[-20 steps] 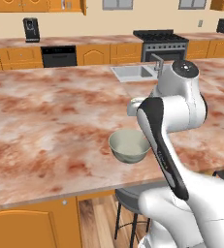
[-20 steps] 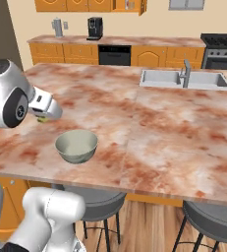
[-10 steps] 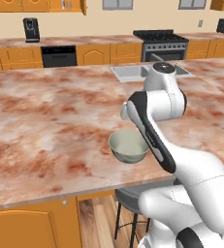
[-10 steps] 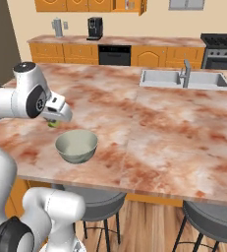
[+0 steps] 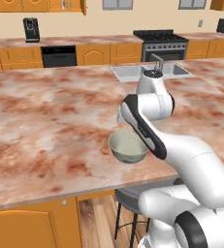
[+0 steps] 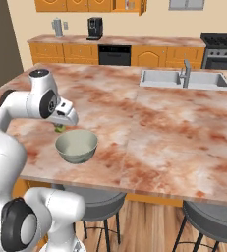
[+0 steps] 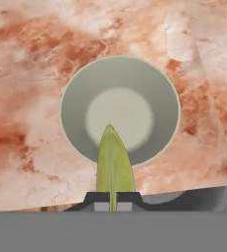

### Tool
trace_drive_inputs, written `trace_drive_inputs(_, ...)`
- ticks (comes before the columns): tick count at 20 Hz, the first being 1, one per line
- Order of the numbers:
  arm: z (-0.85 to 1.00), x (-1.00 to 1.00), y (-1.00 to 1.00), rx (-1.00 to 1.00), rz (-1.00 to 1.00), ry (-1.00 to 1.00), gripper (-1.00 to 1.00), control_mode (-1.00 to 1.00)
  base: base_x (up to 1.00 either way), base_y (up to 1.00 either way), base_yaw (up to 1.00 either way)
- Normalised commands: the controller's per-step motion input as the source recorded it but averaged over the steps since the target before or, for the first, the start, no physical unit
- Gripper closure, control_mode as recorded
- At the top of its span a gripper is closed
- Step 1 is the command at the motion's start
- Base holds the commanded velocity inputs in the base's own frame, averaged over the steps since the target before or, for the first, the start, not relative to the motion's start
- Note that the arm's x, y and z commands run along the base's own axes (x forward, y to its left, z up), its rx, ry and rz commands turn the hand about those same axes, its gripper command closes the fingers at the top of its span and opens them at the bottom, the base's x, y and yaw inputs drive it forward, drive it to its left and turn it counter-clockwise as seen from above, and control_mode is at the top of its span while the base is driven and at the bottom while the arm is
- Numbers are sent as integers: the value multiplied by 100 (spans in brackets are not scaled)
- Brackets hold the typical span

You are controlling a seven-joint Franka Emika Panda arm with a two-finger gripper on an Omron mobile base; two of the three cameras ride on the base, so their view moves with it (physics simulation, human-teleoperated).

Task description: There is a bowl on the dining counter. Grab a lemon wedge from the fridge and place it in the bowl. Then get the liquor bottle and glass cup from the cabinet and place them next to the bowl.

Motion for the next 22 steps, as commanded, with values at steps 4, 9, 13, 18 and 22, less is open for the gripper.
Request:
trace_drive_inputs(4, -44, 21, 0, 0, 0, 7, 100, -100, 0, 0, 0)
trace_drive_inputs(9, -40, 14, 0, 0, 0, 4, 100, -100, 0, 0, 0)
trace_drive_inputs(13, -37, 15, 0, 0, 0, 2, 100, -100, 0, 0, 0)
trace_drive_inputs(18, -28, 15, -6, 0, 0, 0, 100, -100, 0, 0, 0)
trace_drive_inputs(22, -33, 10, -8, 0, 0, 0, 100, -100, 0, 0, 0)
